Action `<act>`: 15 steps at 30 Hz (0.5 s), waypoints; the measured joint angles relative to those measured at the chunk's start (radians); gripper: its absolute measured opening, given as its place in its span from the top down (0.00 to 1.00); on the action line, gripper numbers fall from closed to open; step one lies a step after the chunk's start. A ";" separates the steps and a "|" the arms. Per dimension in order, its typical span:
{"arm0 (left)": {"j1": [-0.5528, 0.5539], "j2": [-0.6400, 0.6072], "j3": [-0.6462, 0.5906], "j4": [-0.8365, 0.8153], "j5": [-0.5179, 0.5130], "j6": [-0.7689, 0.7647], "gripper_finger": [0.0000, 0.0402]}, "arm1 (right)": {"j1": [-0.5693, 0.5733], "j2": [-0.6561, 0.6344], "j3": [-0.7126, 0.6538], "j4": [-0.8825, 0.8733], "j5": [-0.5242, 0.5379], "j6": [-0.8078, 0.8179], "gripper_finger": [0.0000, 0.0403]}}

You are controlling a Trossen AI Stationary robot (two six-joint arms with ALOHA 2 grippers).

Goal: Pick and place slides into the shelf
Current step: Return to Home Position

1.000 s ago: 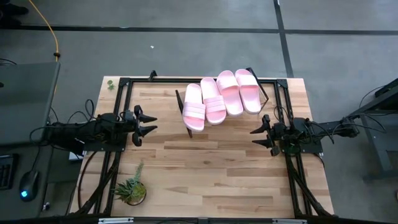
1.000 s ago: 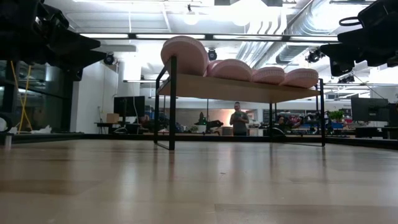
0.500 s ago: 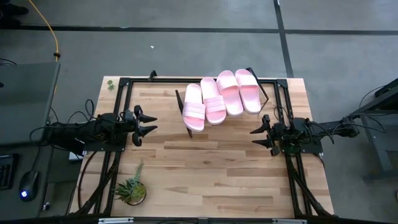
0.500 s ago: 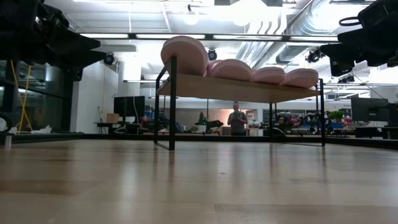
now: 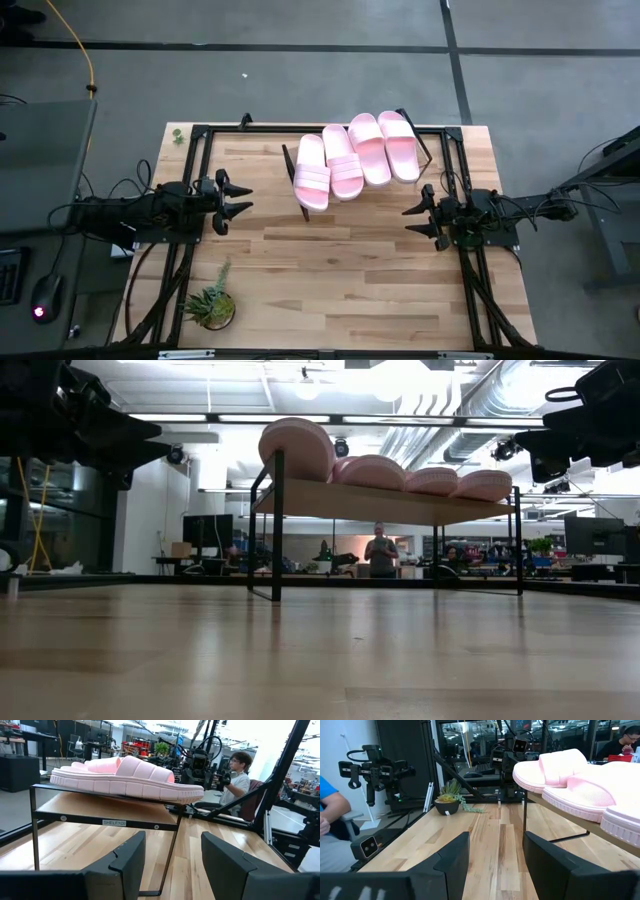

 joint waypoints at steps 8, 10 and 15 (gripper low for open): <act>0.000 0.000 0.000 0.000 0.000 0.000 0.56 | 0.000 0.000 0.000 0.000 0.000 0.000 0.56; 0.000 0.000 0.000 0.000 0.000 0.000 0.56 | 0.000 0.000 0.000 0.000 0.000 0.000 0.56; 0.000 0.000 0.000 0.000 0.000 0.000 0.56 | 0.000 0.000 0.000 0.000 0.000 0.000 0.56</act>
